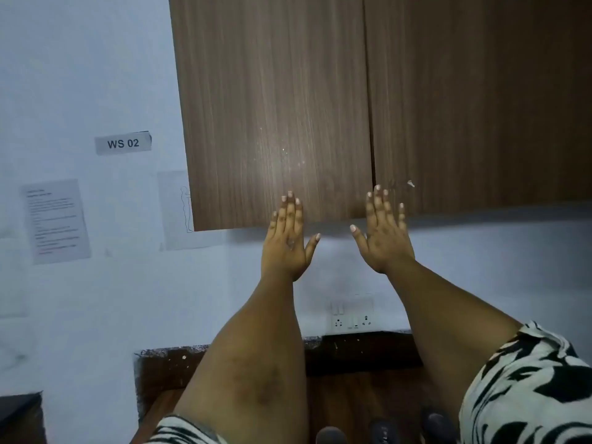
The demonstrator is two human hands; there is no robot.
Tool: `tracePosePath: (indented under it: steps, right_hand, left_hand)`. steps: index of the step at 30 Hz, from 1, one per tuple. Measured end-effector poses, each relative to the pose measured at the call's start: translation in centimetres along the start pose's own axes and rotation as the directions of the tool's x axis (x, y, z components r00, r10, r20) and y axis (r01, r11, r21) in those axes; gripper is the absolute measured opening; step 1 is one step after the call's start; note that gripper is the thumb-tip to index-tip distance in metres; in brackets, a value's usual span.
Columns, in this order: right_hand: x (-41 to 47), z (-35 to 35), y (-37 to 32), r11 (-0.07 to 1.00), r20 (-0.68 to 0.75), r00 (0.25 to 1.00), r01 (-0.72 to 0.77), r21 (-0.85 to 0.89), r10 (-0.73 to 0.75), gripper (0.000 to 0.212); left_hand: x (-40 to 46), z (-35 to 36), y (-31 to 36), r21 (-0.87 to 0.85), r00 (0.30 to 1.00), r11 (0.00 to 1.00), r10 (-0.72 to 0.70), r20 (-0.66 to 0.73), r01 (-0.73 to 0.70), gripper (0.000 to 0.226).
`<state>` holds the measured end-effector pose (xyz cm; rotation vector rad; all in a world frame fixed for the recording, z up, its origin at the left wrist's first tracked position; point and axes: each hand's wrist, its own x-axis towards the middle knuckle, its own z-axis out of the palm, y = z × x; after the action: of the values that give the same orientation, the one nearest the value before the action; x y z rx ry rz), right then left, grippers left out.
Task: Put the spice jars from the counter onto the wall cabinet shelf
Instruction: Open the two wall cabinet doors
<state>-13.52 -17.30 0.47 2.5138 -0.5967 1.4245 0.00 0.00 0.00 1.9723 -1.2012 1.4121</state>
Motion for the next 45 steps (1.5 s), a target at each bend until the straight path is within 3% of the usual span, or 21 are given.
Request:
tracePosePath:
  steps: [3,6,10,15,18,20,22,24,28,31,34,37,41,45]
  right_hand:
    - [0.2,-0.3,-0.2,0.999,-0.021,0.999,-0.025,-0.022,0.025,0.077]
    - [-0.1,-0.5,-0.2,1.0,-0.049,0.998,-0.031,0.002,0.031,0.076]
    - [0.4,-1.8,0.4,0.998,-0.116,0.993,0.018,-0.056,-0.024,0.048]
    - [1.0,-1.6,3.3,1.0,-0.143,0.99,-0.018,-0.021,0.015,0.021]
    - [1.2,-0.8,6.0,0.999,-0.053,0.998,-0.023,-0.038,0.021,0.034]
    - [1.6,0.1,8.1,0.998,0.04,0.998,-0.049,-0.041,0.051,0.073]
    - [1.9,1.4,10.0,0.994,0.093,0.99,-0.109,0.004,0.108,0.109]
    - [1.8,3.0,11.8,0.99,0.09,0.987,-0.138,0.027,0.135,0.119]
    - [1.4,5.0,15.3,0.997,0.14,0.99,0.043,-0.062,-0.034,0.112]
    - [3.9,5.0,17.5,0.982,0.146,0.972,0.189,-0.022,-0.184,0.109]
    - [8.0,4.0,18.3,0.983,0.053,0.982,0.181,0.021,-0.182,0.118]
    - [10.2,4.1,18.0,0.979,0.09,0.975,0.202,0.03,-0.204,0.135]
    - [10.3,5.6,16.7,0.985,-0.042,0.992,0.125,0.12,-0.121,0.11]
    - [10.1,6.4,16.4,0.994,-0.126,0.991,0.063,0.089,-0.051,0.095]
  left_hand:
    - [-0.4,-0.1,-0.8,0.005,0.999,1.0,-0.025,0.026,0.024,0.078]
    - [-0.4,0.2,-0.8,-0.013,0.998,0.998,0.06,0.028,-0.06,0.069]
    - [1.0,-0.2,0.5,0.07,0.963,0.961,0.27,0.0,-0.269,0.051]
    - [3.4,1.7,4.5,0.058,0.929,0.929,0.368,-0.036,-0.366,0.033]
    - [4.1,4.3,8.0,-0.009,0.915,0.917,0.396,-0.073,-0.398,0.025]
    - [4.7,6.1,10.1,-0.006,0.914,0.917,0.398,-0.072,-0.4,0.03]
    - [5.6,7.5,12.1,-0.026,0.939,0.939,0.341,-0.04,-0.342,0.046]
    - [6.7,8.9,13.8,-0.042,0.965,0.965,0.261,0.007,-0.26,0.071]
    - [9.5,11.9,16.9,-0.021,0.985,0.985,0.171,-0.037,-0.172,0.075]
    - [11.4,14.3,18.0,0.045,0.988,0.988,0.15,-0.031,-0.148,0.079]
    - [12.7,15.5,18.4,0.049,0.995,0.995,0.089,-0.043,-0.087,0.089]
    - [13.9,16.5,18.9,0.088,0.999,0.996,0.031,-0.04,-0.027,0.099]
    - [14.7,17.1,19.2,0.125,0.995,0.992,0.035,-0.097,-0.023,0.096]
    - [14.4,17.3,19.3,0.096,0.984,0.993,0.08,-0.161,-0.065,0.085]
